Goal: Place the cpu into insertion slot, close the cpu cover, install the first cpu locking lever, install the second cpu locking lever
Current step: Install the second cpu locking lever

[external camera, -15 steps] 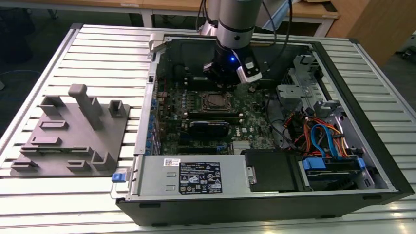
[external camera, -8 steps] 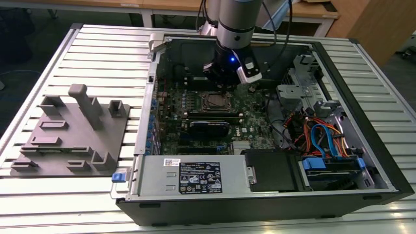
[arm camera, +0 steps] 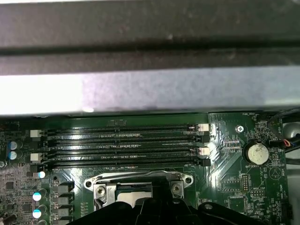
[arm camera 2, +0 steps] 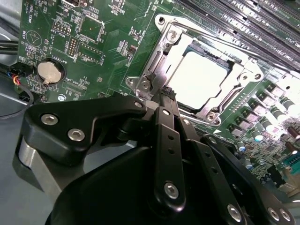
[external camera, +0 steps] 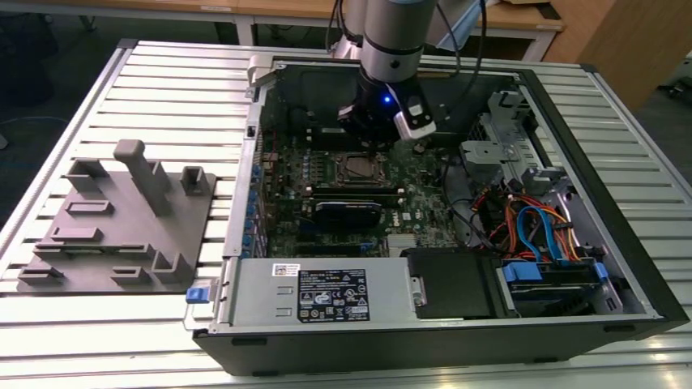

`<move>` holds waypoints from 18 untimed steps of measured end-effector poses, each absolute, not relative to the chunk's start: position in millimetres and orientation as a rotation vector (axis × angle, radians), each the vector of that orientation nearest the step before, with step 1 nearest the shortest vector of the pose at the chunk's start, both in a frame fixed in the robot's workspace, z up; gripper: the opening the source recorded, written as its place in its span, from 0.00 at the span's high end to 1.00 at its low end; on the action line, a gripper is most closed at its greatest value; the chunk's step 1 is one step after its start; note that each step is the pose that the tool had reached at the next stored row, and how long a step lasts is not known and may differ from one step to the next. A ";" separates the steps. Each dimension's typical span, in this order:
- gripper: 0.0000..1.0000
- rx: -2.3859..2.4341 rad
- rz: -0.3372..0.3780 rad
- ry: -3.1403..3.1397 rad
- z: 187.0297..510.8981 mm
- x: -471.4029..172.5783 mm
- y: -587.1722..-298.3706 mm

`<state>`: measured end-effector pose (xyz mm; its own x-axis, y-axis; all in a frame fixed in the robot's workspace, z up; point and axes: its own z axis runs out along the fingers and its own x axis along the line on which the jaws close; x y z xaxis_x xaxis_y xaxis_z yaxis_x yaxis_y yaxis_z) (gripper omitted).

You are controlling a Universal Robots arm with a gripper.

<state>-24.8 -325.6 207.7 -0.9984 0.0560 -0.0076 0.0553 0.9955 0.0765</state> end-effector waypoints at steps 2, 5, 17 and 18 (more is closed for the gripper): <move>0.90 0.087 0.120 3.128 207.7 -24.8 -326.3; 0.90 0.087 0.120 3.128 207.7 -24.8 -326.6; 0.90 0.087 0.120 3.128 222.5 -24.8 -326.6; 0.90 0.087 0.120 3.128 223.1 -24.8 -326.7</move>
<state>-24.8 -326.7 223.1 -0.9984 0.0561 -0.0076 0.0553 0.9955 0.0765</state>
